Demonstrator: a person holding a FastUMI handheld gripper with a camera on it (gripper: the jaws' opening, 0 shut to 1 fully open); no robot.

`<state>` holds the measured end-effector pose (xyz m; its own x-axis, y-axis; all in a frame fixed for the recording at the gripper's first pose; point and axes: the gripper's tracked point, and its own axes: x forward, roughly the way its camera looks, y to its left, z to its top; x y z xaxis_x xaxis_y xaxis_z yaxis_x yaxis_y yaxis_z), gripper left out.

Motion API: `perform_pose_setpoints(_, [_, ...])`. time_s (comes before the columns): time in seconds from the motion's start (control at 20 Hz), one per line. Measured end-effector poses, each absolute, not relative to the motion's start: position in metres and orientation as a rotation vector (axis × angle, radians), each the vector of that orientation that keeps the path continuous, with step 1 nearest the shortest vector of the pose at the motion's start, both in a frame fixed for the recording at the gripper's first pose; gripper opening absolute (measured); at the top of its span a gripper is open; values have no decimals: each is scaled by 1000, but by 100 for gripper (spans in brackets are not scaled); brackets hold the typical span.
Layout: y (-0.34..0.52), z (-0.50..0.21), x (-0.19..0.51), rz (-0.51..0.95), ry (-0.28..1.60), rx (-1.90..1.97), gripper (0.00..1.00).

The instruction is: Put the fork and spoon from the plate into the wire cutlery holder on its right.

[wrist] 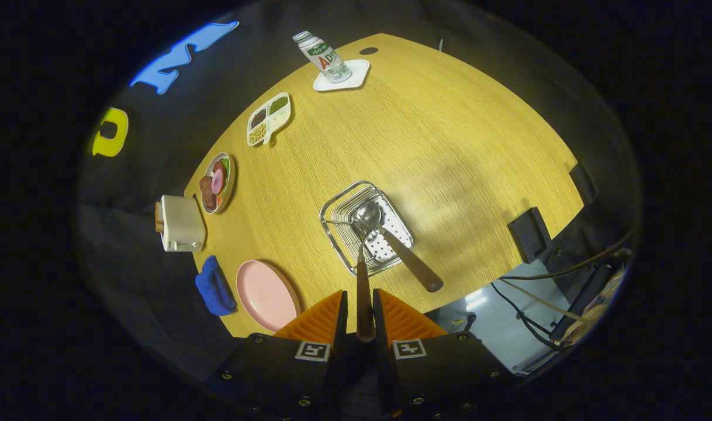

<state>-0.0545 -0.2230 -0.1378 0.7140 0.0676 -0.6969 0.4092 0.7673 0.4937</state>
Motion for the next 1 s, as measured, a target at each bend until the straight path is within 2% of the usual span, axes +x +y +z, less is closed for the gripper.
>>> perform_pose_setpoints(0.45, [-233,-94,-55,-261,574,511,26])
perform_pose_setpoints(1.0, [-230,17,-55,-341,61,282,25])
